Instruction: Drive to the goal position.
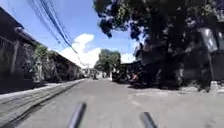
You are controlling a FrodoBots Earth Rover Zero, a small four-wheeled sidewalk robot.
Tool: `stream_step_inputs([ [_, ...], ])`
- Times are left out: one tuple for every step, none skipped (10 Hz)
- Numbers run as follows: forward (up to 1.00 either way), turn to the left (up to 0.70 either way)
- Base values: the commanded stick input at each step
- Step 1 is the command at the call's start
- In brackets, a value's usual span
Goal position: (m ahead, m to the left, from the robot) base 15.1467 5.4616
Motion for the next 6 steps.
stream_step_inputs([
  [1.0,0.0],
  [1.0,0.0],
  [1.0,0.0],
  [1.0,0.0],
  [1.0,0.0],
  [1.0,0.0],
])
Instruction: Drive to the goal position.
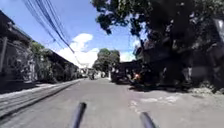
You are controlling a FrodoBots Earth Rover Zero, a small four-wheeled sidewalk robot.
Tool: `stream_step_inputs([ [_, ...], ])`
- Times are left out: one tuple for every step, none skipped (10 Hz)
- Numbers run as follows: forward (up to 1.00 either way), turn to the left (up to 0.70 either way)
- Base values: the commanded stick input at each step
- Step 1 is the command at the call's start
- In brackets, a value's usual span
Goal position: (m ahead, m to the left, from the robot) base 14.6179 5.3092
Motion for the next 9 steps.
stream_step_inputs([
  [1.0,0.0],
  [1.0,0.0],
  [1.0,0.0],
  [1.0,0.0],
  [1.0,0.0],
  [1.0,0.0],
  [1.0,0.0],
  [1.0,0.0],
  [1.0,0.0],
])
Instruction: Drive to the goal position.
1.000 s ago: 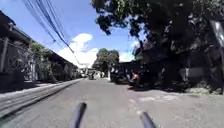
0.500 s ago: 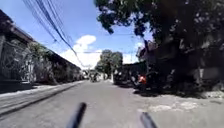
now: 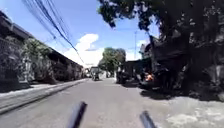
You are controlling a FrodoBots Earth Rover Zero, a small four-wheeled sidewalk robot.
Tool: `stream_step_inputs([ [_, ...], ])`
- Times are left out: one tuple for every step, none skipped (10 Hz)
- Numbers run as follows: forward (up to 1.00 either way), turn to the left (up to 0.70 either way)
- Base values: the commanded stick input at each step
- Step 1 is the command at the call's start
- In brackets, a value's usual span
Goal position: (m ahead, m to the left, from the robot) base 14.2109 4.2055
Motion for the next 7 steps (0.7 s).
stream_step_inputs([
  [1.0,0.0],
  [1.0,0.03],
  [1.0,0.0],
  [1.0,0.0],
  [1.0,0.0],
  [1.0,0.0],
  [1.0,0.0],
])
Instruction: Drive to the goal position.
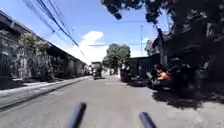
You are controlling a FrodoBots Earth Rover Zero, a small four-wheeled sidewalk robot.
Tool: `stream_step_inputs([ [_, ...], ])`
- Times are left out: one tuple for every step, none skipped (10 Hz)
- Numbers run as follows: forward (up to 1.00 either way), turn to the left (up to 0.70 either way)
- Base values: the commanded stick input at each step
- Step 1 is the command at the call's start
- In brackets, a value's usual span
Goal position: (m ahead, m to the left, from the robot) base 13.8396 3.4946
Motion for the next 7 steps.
stream_step_inputs([
  [1.0,-0.02],
  [1.0,-0.35],
  [1.0,-0.39],
  [1.0,-0.22],
  [1.0,-0.04],
  [1.0,0.03],
  [1.0,0.03],
])
